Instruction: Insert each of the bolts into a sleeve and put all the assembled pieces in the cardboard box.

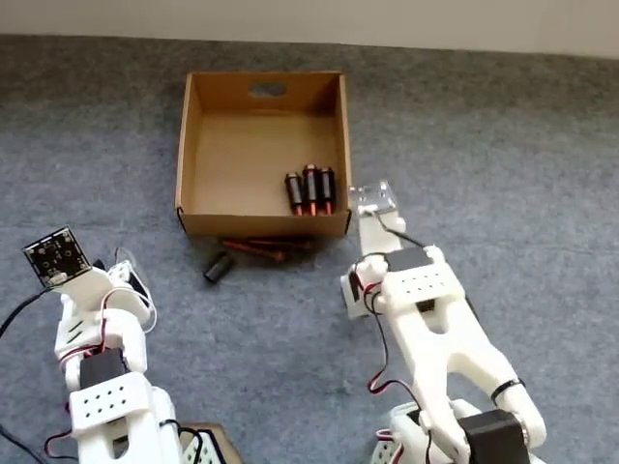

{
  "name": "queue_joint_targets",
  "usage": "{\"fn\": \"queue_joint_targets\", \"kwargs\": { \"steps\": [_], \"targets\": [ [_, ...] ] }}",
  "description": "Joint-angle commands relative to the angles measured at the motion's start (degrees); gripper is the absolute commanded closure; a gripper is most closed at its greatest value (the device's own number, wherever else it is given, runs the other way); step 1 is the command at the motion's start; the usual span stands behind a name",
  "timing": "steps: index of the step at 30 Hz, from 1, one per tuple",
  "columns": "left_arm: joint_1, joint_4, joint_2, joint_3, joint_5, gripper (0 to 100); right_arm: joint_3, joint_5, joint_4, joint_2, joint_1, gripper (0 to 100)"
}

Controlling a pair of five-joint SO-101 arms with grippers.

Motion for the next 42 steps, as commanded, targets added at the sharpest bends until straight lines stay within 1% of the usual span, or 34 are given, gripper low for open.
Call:
{"fn": "queue_joint_targets", "kwargs": {
  "steps": [1, 7, 13, 19, 31, 33, 36, 42],
  "targets": [
    [0.9, -1.2, -1.1, -2.2, 0.2, 87, 1.3, 4.7, 0.6, -2.2, 1.7, 99.1],
    [0.9, -1.2, -1.1, -2.2, 0.2, 87, 3.9, 4.8, 0.7, -2.2, 1.6, 88.5],
    [0.9, -1.2, -1.1, -2.2, 0.2, 87, 3.8, 4.9, 0.7, -2.2, 1.3, 88.2],
    [0.9, -1.1, -1.1, -2.2, 0.2, 87, 3.8, 4.9, 0.6, -2.2, -2.9, 88.2],
    [0.7, -1.0, -1.1, -2.2, 0.2, 87, 3.9, 4.9, 0.4, -2.0, -2.8, 88.2],
    [0.7, -0.9, -1.1, -2.2, 0.2, 87, 3.8, 4.9, 0.4, -0.2, -2.8, 88.2],
    [0.6, -0.9, -1.1, -2.2, 0.2, 87, 3.0, 4.9, 0.2, 6.3, -2.8, 88.2],
    [0.6, -0.9, -1.1, -2.2, 0.2, 87, 0.5, 4.9, -3.1, 15.4, -2.7, 88.2]
  ]
}}
